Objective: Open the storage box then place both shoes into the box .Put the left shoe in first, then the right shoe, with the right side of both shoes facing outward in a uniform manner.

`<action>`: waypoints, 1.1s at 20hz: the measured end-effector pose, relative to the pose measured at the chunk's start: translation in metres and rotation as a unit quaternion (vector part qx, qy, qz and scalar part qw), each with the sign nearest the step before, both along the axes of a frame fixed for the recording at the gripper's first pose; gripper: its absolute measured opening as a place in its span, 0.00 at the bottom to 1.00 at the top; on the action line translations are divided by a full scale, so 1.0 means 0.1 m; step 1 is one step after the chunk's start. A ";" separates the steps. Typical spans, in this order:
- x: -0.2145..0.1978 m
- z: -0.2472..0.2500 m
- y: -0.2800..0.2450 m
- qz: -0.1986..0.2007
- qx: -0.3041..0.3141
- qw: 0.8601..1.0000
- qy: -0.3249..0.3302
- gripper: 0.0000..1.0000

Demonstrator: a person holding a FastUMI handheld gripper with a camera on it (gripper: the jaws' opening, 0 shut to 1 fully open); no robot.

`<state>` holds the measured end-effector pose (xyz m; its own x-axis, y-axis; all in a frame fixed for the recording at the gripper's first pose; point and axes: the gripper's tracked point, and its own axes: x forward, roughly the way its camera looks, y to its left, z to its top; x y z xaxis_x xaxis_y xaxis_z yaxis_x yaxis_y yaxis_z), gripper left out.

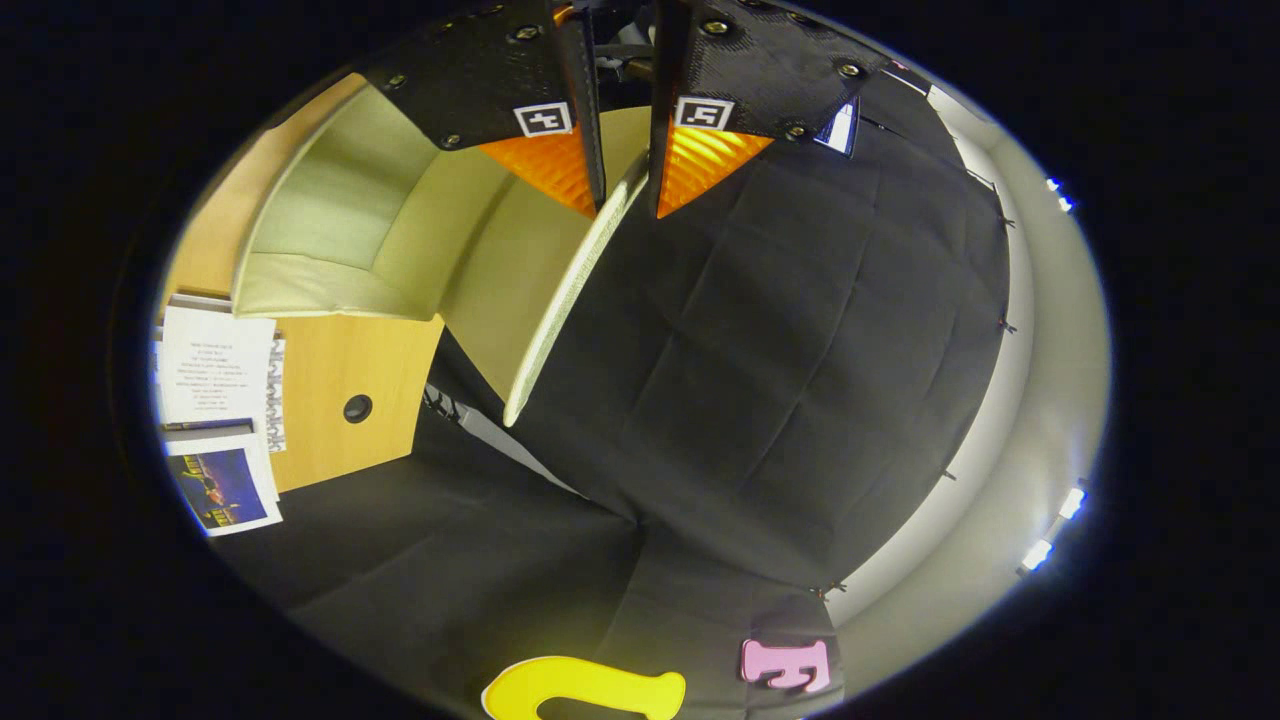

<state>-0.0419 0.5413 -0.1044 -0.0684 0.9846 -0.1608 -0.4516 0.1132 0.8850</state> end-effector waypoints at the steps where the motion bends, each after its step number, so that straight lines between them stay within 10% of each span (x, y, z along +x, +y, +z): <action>1: 0.02 0.04 0.13 0.002 -0.001 1.000 0.001 0.23; 10: -0.12 0.06 0.70 0.016 -0.022 0.999 -0.034 0.23; 15: -0.01 0.16 0.68 -0.003 -0.027 0.997 -0.067 0.80; 22: 0.22 0.24 -0.13 -0.060 -0.061 0.984 -0.157 0.80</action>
<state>-0.0194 0.5283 -0.0802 0.1194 0.9547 -0.2725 -0.6772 0.2790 0.6808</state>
